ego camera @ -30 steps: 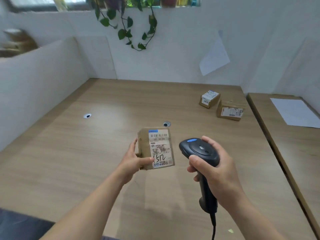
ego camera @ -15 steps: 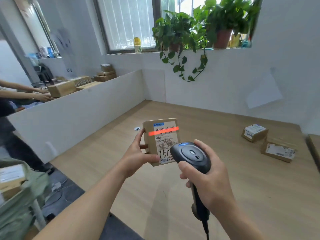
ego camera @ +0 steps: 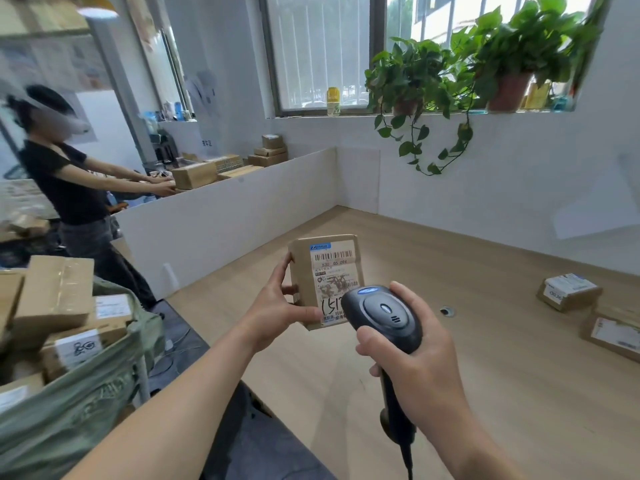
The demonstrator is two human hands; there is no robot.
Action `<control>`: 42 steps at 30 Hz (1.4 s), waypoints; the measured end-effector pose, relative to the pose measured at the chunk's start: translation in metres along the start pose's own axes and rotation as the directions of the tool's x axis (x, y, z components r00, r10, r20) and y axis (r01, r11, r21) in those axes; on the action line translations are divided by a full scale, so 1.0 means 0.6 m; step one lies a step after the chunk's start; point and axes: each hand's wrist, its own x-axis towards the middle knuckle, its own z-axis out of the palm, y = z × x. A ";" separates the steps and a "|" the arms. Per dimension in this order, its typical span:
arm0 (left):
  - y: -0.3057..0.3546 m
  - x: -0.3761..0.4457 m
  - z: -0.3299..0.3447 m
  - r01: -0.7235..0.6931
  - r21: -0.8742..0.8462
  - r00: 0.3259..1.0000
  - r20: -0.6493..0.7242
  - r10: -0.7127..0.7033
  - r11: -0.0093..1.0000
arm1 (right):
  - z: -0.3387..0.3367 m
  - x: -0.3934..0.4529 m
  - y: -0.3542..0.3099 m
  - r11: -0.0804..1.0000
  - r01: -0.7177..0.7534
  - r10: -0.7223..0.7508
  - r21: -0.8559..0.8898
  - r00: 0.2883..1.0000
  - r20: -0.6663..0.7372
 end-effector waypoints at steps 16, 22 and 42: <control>-0.056 -0.056 -0.245 -0.032 -0.016 0.994 -0.101 0.030 0.999 | 0.273 -0.006 0.015 0.999 0.044 -0.044 0.002 0.996 0.082; -0.087 -0.074 -0.402 -0.017 -0.010 0.989 -0.145 0.016 1.000 | 0.428 -0.011 0.028 0.998 0.054 -0.052 -0.017 0.990 0.131; -0.169 -0.156 -0.743 0.075 -0.072 0.913 -0.396 -0.097 0.995 | 0.743 -0.023 0.075 0.998 0.055 -0.040 -0.039 0.947 0.318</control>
